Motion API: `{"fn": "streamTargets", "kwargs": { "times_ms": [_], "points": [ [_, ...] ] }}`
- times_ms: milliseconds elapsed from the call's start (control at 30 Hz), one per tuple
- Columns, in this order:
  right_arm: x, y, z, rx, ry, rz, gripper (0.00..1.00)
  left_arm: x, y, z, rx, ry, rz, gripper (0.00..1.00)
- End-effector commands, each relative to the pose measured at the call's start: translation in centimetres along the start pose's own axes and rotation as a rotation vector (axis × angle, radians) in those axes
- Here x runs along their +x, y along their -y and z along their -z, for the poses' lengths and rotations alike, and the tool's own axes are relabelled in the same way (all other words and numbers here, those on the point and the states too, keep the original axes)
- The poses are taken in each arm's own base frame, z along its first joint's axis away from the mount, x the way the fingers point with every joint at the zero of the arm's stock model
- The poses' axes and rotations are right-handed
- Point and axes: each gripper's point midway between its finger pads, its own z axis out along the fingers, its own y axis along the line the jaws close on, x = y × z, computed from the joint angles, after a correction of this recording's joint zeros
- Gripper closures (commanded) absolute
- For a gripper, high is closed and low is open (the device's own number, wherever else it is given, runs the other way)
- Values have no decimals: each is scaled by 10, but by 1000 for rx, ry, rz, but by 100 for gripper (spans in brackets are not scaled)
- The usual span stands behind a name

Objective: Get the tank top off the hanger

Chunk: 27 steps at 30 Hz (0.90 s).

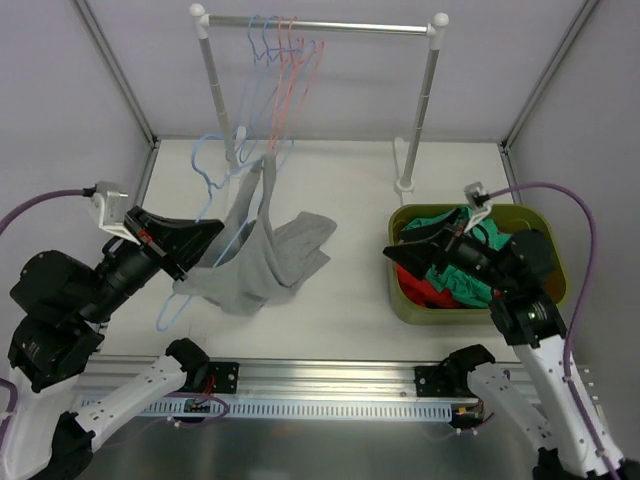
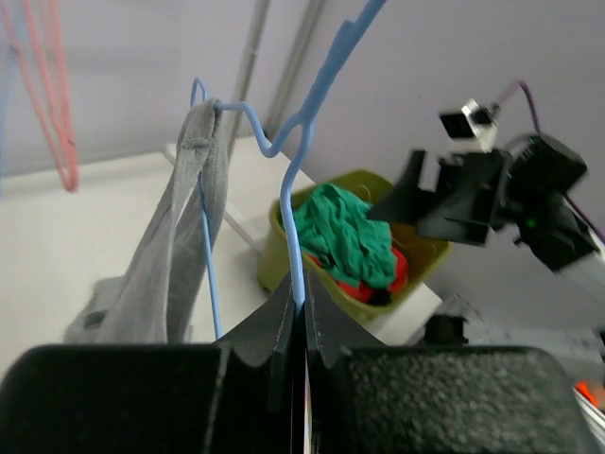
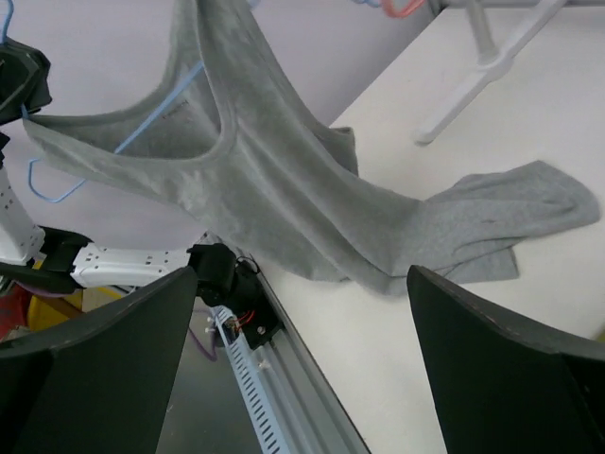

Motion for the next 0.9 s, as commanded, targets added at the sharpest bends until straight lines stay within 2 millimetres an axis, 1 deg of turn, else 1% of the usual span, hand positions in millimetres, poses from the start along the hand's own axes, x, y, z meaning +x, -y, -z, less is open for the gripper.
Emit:
{"fn": "streamTargets", "kwargs": {
  "times_ms": [0, 33, 67, 100, 133, 167, 200, 233, 300, 333, 400, 433, 500, 533, 633, 667, 700, 767, 800, 833, 867],
  "points": [
    [-12, -19, -37, -22, -19, 148, 1, 66, 13, -11, 131, -234, 87, 100],
    [-10, -33, -46, -43, -37, 194, 0, 71, 20, -11, 170, -252, 101, 100],
    [-6, -10, -65, 47, -66, 258, 1, 77, 20, -13, 182, -260, 116, 100],
    [0, -6, -71, 71, -104, 273, 0, 90, 18, -14, 181, -279, 150, 100],
    [-2, -8, -78, 70, -108, 285, 0, 88, 24, -15, 220, -259, 159, 100],
    [1, -5, -84, 76, -120, 282, 1, 91, 25, -16, 232, -257, 171, 100],
    [4, -4, -95, 68, -121, 283, 5, 96, 24, -13, 239, -256, 188, 100],
    [9, -4, -100, 68, -132, 283, 8, 95, 24, -11, 240, -247, 189, 100],
    [11, 3, -107, 114, -129, 288, 15, 92, 21, -6, 224, -207, 193, 100],
    [19, 3, -111, 117, -149, 289, 22, 91, 21, -4, 225, -199, 193, 100],
    [24, 1, -118, 111, -159, 289, 29, 92, 23, -1, 241, -198, 195, 100],
    [33, -1, -124, 102, -185, 287, 31, 93, 24, -2, 246, -201, 197, 100],
    [36, -5, -131, 88, -197, 288, 34, 100, 23, -5, 249, -222, 206, 100],
    [40, -3, -135, 92, -211, 287, 38, 101, 23, -6, 248, -226, 210, 100],
    [39, -5, -141, 88, -199, 291, 41, 111, 19, -14, 239, -245, 234, 100],
    [36, -5, -143, 90, -185, 291, 41, 116, 18, -16, 237, -254, 245, 100],
    [35, -5, -144, 90, -180, 292, 44, 114, 21, -19, 255, -241, 254, 100],
    [36, -2, -148, 99, -184, 292, 45, 116, 21, -22, 261, -243, 262, 100],
    [37, -2, -150, 100, -185, 290, 47, 114, 22, -23, 266, -235, 260, 100],
    [38, -2, -150, 97, -188, 285, 49, 113, 21, -24, 265, -233, 259, 100],
    [40, -1, -152, 97, -188, 285, 57, 113, 22, -25, 267, -232, 258, 100]
  ]
}}
